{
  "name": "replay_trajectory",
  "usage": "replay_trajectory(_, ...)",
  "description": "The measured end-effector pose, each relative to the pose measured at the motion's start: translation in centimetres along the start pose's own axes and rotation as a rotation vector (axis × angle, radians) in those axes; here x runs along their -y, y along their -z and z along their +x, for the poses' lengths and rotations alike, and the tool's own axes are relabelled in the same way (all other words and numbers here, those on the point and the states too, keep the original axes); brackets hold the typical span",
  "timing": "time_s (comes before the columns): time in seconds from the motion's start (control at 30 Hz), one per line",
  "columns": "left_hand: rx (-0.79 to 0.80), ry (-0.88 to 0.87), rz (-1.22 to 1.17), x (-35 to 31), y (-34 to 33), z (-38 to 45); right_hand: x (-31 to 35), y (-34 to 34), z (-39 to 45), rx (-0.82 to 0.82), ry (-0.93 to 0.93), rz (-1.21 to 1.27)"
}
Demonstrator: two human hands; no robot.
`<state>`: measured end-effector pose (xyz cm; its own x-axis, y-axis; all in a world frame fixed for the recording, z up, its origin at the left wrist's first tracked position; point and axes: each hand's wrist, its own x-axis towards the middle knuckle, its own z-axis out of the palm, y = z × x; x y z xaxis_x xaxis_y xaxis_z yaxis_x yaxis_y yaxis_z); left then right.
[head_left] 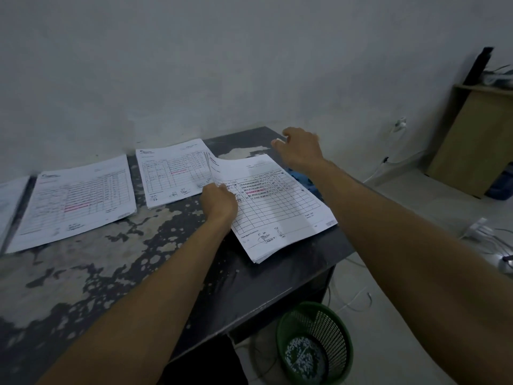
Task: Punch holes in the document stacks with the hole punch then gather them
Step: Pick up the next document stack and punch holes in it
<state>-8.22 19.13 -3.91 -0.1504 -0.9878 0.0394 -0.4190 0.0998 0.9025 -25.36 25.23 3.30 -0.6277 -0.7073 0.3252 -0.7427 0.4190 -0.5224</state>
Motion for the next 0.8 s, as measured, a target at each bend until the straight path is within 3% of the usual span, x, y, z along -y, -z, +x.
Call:
replay_trajectory(0.13, -0.013, -0.057, 0.03, 1.2, 3.2, -0.1, 2.0, -0.9, -2.1, -0.235, 0.19, -0.008)
replay_trajectory(0.23, -0.015, -0.121, 0.044, 2.0, 6.0, -0.4, 4.0, -2.6, -3.9, -0.27, 0.283, 0.09)
replay_trajectory(0.3, -0.017, -0.16, 0.045, 2.5, 8.0, -0.7, 4.9, -4.0, -5.2, -0.223, 0.266, 0.164)
replay_trajectory(0.53, -0.046, -0.233, 0.074, 5.3, 15.8, -1.3, 6.7, -8.4, -9.4, 0.115, -0.081, 0.264)
replay_trajectory(0.8, -0.081, -0.21, 0.135, 9.0, 24.0, -2.4, 12.2, -11.1, -13.8, 0.214, -0.004, 0.411)
